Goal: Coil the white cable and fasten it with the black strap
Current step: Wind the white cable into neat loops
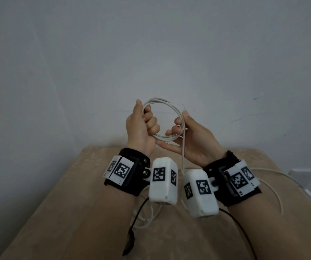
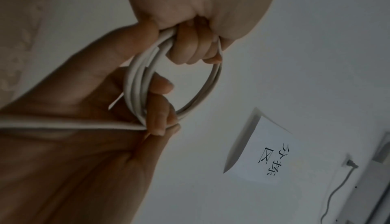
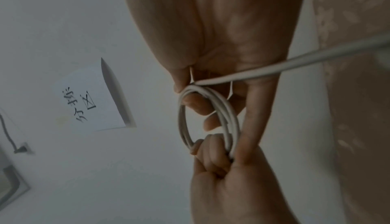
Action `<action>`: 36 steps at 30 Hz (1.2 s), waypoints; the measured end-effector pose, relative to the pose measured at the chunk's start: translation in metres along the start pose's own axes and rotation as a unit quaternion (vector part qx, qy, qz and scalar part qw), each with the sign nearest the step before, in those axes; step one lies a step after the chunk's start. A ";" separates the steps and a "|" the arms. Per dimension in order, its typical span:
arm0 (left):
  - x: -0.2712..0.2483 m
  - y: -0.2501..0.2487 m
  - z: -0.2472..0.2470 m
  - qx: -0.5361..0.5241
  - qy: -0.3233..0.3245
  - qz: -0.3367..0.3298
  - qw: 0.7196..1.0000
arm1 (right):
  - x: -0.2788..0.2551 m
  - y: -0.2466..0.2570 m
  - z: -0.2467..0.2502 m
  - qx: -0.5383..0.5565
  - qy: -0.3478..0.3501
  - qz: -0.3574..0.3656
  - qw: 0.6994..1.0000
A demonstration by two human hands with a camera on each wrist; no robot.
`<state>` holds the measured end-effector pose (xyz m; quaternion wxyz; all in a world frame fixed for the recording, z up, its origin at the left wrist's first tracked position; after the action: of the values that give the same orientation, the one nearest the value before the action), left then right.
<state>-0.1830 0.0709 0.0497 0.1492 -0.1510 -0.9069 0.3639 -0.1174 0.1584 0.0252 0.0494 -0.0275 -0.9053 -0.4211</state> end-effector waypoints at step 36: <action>-0.001 0.022 -0.012 -0.069 0.058 0.048 0.995 | 0.004 0.002 0.000 0.015 0.038 0.027 0.999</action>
<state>-0.1743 0.0930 0.0421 0.1733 -0.2248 -0.9113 0.2981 -0.1209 0.1603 0.0272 0.0953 -0.0355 -0.9081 -0.4063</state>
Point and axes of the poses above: each hand's wrist, its own x-axis towards the middle knuckle, its own z-axis out of the back of the hand, y = z × x, the point moved 10 cm from there along x, towards the middle knuckle, and after that the axes turned 6 degrees about y, right-handed, at the moved point
